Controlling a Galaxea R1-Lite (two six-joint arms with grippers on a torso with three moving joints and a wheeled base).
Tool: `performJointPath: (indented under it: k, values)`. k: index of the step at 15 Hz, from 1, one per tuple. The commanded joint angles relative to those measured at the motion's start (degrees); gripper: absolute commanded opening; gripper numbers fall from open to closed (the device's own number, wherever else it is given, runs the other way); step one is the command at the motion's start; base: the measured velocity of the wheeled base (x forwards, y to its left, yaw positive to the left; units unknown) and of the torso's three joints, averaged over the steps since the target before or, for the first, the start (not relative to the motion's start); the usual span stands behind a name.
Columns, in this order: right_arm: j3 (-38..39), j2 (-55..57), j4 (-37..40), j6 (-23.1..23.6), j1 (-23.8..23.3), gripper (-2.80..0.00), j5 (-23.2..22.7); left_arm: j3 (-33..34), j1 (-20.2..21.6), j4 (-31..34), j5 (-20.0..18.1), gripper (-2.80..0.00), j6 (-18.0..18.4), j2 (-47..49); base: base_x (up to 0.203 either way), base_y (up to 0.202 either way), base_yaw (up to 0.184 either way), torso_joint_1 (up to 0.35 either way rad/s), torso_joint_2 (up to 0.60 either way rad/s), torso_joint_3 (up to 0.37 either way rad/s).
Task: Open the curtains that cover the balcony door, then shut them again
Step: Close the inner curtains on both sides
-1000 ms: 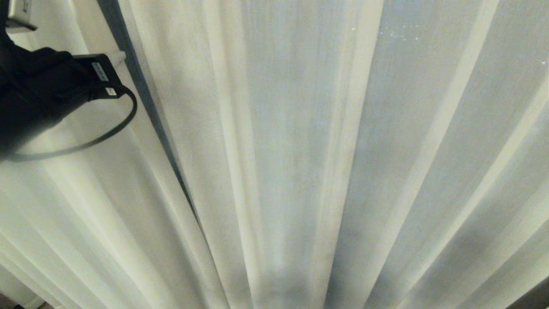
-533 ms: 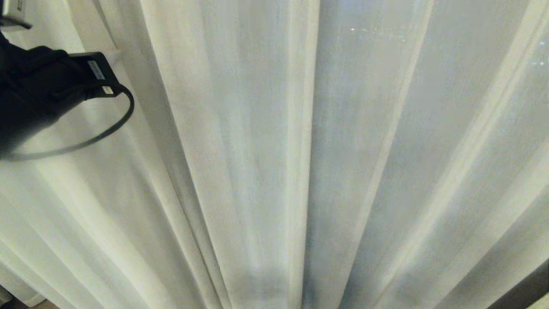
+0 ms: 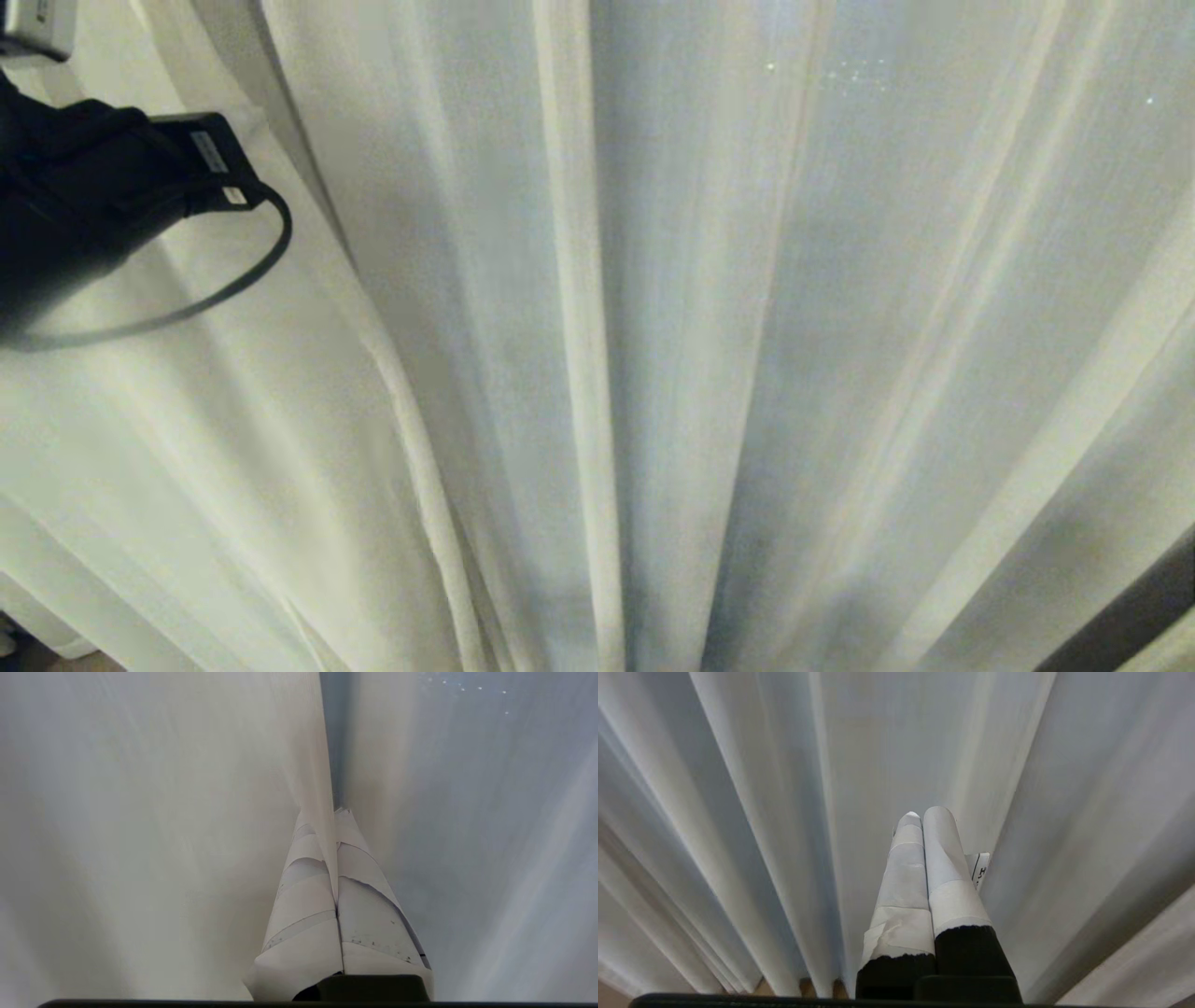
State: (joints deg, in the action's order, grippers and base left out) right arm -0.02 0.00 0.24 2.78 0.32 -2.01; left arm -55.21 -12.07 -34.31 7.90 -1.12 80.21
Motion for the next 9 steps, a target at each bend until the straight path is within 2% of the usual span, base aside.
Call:
performJointPath:
  k: [1,9]
  values:
    - [0.02,0.01,0.02,0.03,0.12,-2.8,-0.01,-0.07,0.03,-0.41,0.1,-2.8,-0.11,0.21,0.0,0.0,0.0,0.0,0.0,0.0]
    - [0.02,0.03,0.02,0.03,0.12,-2.8,-0.01,-0.94,0.46,-1.56,0.18,-2.8,-0.11,-0.85,0.0,0.0,0.0,0.0,0.0,0.0]
